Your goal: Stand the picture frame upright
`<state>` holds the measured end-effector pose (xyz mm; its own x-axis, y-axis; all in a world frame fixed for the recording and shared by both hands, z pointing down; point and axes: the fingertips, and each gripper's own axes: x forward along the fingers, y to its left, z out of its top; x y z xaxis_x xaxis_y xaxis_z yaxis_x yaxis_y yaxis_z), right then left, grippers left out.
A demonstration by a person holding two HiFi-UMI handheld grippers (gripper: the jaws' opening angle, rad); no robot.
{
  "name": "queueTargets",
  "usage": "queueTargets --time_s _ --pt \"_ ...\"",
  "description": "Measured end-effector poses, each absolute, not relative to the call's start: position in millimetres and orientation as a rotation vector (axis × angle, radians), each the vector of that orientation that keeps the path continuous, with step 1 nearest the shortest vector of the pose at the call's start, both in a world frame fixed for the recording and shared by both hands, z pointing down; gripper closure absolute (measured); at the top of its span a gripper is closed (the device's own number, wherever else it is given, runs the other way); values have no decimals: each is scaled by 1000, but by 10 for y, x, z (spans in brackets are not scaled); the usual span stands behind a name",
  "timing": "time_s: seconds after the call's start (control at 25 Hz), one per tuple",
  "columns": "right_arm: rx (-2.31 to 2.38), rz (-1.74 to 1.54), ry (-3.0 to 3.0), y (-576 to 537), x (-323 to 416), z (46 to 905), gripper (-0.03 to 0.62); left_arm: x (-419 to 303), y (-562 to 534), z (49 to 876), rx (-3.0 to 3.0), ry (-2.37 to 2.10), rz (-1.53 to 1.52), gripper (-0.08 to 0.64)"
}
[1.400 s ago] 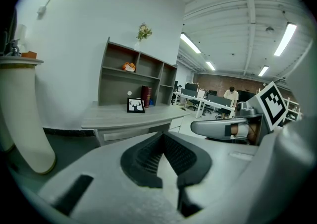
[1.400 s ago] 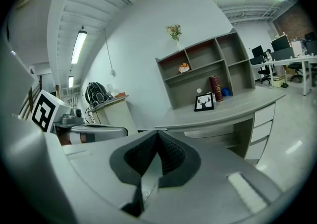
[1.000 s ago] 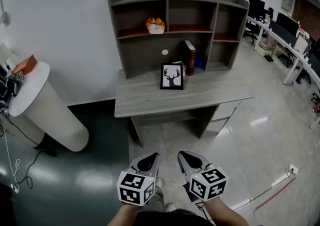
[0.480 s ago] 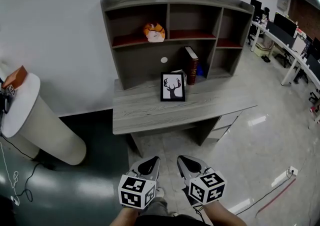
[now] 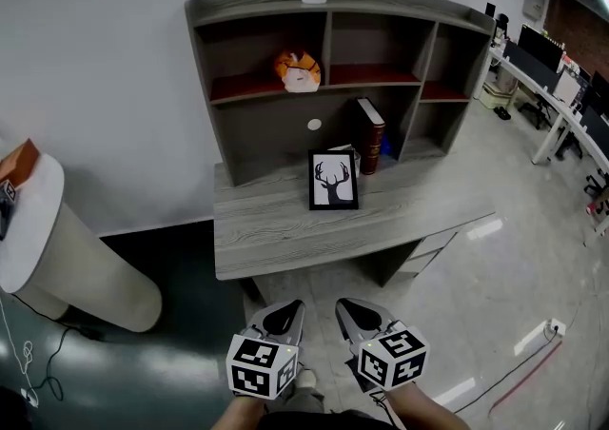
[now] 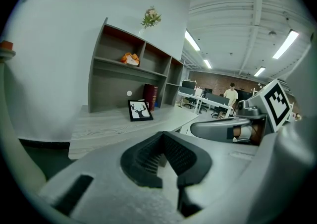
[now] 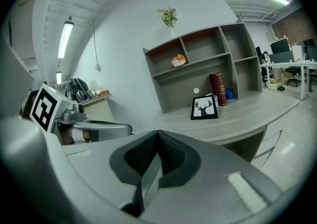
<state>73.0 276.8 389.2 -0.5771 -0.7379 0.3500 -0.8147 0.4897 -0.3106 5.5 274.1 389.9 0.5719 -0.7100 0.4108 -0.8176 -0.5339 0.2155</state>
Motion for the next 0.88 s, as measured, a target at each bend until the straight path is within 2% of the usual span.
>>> queueTargets --time_s 0.88 --pt "1385 683 -2518 1961 388 3998 592 -211 1971 4141 2445 -1166 471 564"
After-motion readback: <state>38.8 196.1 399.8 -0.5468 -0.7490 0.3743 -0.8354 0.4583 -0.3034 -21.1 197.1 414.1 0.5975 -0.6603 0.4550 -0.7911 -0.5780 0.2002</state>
